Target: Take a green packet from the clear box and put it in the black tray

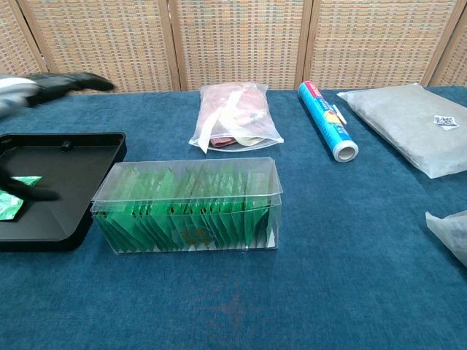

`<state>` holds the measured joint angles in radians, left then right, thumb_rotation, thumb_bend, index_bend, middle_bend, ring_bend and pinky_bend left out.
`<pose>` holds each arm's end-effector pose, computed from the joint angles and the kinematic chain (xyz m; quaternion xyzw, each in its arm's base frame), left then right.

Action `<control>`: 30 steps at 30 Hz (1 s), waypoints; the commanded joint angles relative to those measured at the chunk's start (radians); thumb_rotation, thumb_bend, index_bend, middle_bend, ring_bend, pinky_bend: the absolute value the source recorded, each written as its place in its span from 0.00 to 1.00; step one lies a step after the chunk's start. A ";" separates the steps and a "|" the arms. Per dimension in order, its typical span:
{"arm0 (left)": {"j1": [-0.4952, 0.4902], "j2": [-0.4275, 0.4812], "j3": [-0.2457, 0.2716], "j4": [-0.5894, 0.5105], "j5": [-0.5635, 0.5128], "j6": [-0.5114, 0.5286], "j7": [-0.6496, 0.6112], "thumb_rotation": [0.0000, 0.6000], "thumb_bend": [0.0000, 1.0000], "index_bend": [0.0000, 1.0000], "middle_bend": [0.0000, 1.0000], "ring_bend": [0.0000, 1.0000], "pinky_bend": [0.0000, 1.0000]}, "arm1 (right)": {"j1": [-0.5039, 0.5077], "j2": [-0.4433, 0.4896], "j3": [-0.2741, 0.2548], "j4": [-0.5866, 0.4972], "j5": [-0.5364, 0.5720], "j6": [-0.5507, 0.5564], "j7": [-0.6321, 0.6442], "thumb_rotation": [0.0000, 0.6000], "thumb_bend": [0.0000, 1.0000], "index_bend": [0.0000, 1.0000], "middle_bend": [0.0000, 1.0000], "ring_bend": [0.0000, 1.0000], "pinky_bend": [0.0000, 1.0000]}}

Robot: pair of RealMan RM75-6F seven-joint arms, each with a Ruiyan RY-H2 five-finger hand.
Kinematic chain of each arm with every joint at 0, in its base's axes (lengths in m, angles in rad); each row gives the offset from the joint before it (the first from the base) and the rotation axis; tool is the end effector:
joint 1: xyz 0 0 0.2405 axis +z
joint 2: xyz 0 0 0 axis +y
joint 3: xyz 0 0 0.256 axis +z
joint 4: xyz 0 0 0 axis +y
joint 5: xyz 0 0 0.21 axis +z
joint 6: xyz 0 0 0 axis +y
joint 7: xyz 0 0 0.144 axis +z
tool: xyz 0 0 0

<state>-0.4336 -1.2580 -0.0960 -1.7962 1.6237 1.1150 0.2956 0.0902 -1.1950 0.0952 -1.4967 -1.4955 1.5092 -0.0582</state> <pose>-0.1680 0.2474 0.0593 -0.7739 -0.2840 -0.4154 0.3847 -0.3216 -0.1931 0.1557 0.5932 -0.3397 0.3819 0.6220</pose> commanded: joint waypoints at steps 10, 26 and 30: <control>-0.174 -0.186 -0.094 0.031 -0.229 -0.154 0.204 1.00 0.15 0.00 0.00 0.00 0.00 | -0.001 -0.001 0.009 0.023 0.034 -0.017 0.014 1.00 0.00 0.00 0.00 0.00 0.00; -0.244 -0.250 -0.086 0.062 -0.315 -0.169 0.225 1.00 0.15 0.00 0.00 0.00 0.00 | 0.003 -0.005 0.008 0.024 0.045 -0.032 0.007 1.00 0.00 0.00 0.00 0.00 0.00; -0.262 -0.276 -0.083 0.078 -0.350 -0.167 0.256 1.00 0.16 0.00 0.00 0.00 0.00 | 0.004 -0.004 0.008 0.028 0.048 -0.037 0.013 1.00 0.00 0.00 0.00 0.00 0.00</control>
<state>-0.6883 -1.5236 -0.1812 -1.7257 1.2840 0.9473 0.5415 0.0941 -1.1991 0.1038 -1.4692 -1.4480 1.4726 -0.0461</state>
